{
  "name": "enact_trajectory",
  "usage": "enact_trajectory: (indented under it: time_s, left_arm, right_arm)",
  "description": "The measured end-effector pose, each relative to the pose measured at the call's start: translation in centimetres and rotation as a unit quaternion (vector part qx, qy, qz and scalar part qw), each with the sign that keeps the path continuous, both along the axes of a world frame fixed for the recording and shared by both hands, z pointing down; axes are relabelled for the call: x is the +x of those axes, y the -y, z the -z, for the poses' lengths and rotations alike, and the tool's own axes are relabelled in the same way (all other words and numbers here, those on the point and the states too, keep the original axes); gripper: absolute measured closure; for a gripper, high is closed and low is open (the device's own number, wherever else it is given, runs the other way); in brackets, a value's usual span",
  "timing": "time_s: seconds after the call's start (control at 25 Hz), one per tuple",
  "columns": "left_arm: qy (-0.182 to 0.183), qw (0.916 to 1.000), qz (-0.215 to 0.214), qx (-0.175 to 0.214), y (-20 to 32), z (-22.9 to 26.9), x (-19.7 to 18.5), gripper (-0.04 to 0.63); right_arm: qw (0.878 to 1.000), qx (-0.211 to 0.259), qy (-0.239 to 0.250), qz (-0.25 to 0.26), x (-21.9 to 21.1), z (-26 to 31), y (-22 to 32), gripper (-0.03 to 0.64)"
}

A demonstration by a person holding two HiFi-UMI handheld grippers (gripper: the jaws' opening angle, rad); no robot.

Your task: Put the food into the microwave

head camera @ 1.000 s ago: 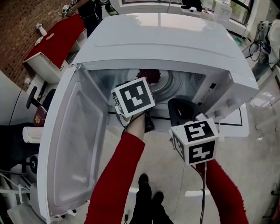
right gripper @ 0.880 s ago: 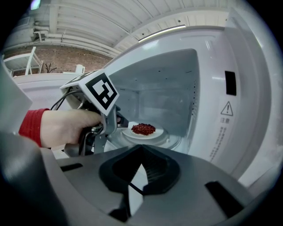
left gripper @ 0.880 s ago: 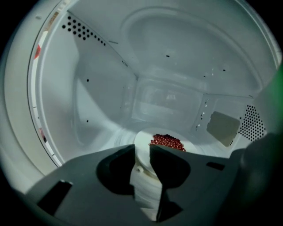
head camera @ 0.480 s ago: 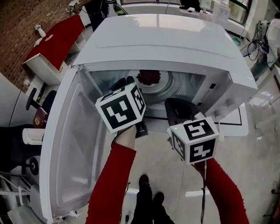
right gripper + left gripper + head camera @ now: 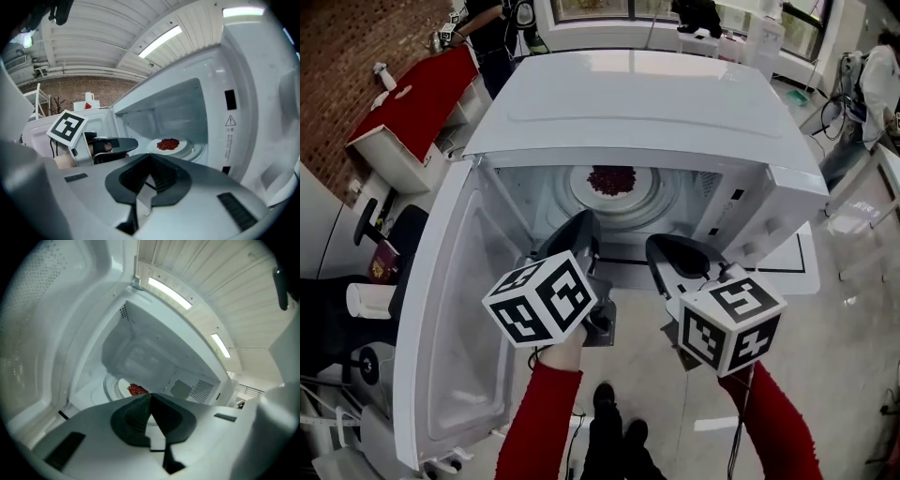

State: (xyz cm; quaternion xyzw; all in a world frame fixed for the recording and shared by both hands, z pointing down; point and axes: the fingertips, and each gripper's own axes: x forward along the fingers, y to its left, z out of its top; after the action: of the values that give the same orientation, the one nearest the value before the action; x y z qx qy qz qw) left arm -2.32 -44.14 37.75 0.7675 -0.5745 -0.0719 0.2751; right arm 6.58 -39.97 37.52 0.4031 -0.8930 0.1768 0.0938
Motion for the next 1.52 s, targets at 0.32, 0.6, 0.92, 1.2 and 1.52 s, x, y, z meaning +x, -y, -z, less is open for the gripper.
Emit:
enact_trajectory:
  time_s: [0.32,0.6,0.92,1.2,1.52]
  left_arm:
    - [0.002,0.9977,-0.067,0.015,-6.9,1.2,2.8,0.586]
    - [-0.007,0.9963,-0.086,0.004,-14.7,2.2,3.6,0.586]
    - [0.013,0.9950,-0.099,0.008,-22.8,3.0,5.0,0.586]
    - [0.021,0.9926,-0.117,0.026,-26.4,5.0,6.3,0.586]
    - [0.018,0.9912,-0.125,0.037,-28.8,5.9,7.9,0.586]
  right_arm:
    - [0.999,-0.004,0.037,0.018,1.3,2.0,-7.0,0.603]
    - [0.997,-0.026,0.072,0.018,2.4,3.1,-14.2,0.603]
    - [0.995,-0.019,0.102,0.003,5.0,4.4,-20.9,0.603]
    - [0.992,0.008,0.125,-0.006,6.4,5.7,-24.2,0.603]
    - [0.996,0.063,0.057,0.015,7.1,5.7,-26.4,0.603]
